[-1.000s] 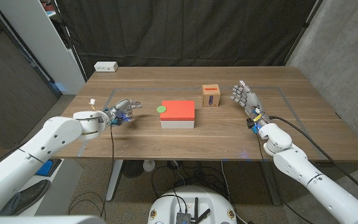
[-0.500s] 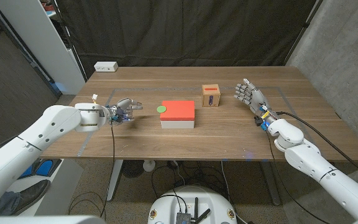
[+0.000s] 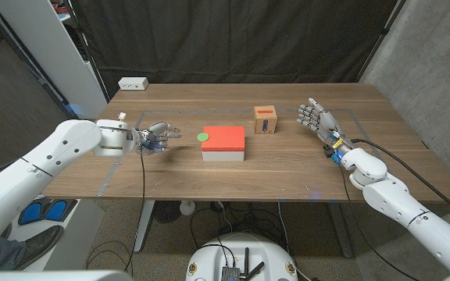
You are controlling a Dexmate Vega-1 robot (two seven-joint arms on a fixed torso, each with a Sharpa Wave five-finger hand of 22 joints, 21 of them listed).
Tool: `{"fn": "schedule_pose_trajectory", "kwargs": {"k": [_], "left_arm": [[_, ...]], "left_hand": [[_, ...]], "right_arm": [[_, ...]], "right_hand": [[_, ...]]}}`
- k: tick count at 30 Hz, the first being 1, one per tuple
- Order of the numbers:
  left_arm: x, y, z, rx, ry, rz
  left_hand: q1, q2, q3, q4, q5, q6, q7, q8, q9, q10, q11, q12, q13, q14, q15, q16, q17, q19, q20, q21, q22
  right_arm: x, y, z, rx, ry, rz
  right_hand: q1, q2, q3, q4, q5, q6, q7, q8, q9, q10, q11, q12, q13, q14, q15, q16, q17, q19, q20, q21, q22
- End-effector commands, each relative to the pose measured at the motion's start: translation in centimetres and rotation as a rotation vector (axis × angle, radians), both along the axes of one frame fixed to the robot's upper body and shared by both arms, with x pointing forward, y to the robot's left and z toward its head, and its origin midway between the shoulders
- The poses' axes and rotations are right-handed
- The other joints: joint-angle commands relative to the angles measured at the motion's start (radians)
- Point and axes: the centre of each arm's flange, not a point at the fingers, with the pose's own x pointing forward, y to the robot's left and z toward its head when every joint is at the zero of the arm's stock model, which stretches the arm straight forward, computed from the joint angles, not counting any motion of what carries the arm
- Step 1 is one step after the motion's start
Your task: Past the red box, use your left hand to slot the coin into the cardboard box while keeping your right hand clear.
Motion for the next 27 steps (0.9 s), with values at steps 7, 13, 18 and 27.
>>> {"fn": "schedule_pose_trajectory", "kwargs": {"k": [7,13,18,27], "left_arm": [[0.8,-1.8,0.5,0.072,0.072,-0.030],[1.3,-2.5,0.7,0.091,0.082,-0.041],[1.5,-3.1,0.6,0.102,0.092,-0.046],[1.7,-4.1,0.8,0.109,0.088,-0.063]], "left_hand": [[0.005,0.001,-0.018,0.006,0.003,0.000,0.001,0.013,-0.009,0.000,-0.001,0.007,0.009,0.006,-0.003,-0.005,0.006,0.013,-0.045,-0.007,-0.022],[0.006,0.002,-0.025,0.006,0.003,0.003,0.003,0.020,-0.015,0.003,0.000,0.006,0.007,0.008,-0.003,-0.004,0.013,0.016,-0.045,-0.009,-0.034],[0.003,0.003,-0.029,0.008,0.003,0.003,0.003,0.025,-0.020,-0.001,-0.002,0.007,0.014,0.006,-0.004,-0.003,0.020,0.020,-0.045,-0.003,-0.033],[-0.003,0.004,-0.035,0.009,0.003,-0.003,0.003,0.030,-0.028,-0.002,-0.001,0.002,0.010,0.004,-0.003,-0.007,0.026,0.012,-0.044,-0.013,-0.050]], "right_arm": [[0.1,-0.9,-0.2,0.018,-0.008,-0.008],[-0.1,-1.4,-0.3,0.015,-0.011,-0.015],[-0.1,-1.8,-0.5,0.016,-0.007,-0.017],[0.0,-2.1,-0.7,0.024,-0.005,-0.016]], "right_hand": [[-0.001,0.001,0.005,-0.007,-0.002,0.003,-0.006,-0.001,0.005,0.006,0.003,-0.003,0.003,-0.002,0.000,-0.003,-0.002,-0.003,0.001,0.002,0.004],[-0.001,0.002,0.005,-0.007,-0.002,0.004,-0.005,-0.002,0.005,0.008,0.005,-0.002,0.003,-0.003,0.000,-0.003,-0.002,-0.003,0.001,0.002,0.004],[-0.001,0.002,0.004,-0.007,-0.002,0.007,-0.005,-0.001,0.006,0.009,0.003,-0.002,0.003,-0.001,-0.001,-0.002,-0.003,-0.001,-0.002,0.003,0.004],[0.000,0.003,0.004,-0.008,-0.002,0.013,-0.005,0.001,0.006,0.010,0.003,-0.002,0.003,-0.002,-0.002,-0.003,-0.004,-0.001,-0.002,0.003,0.004]]}}
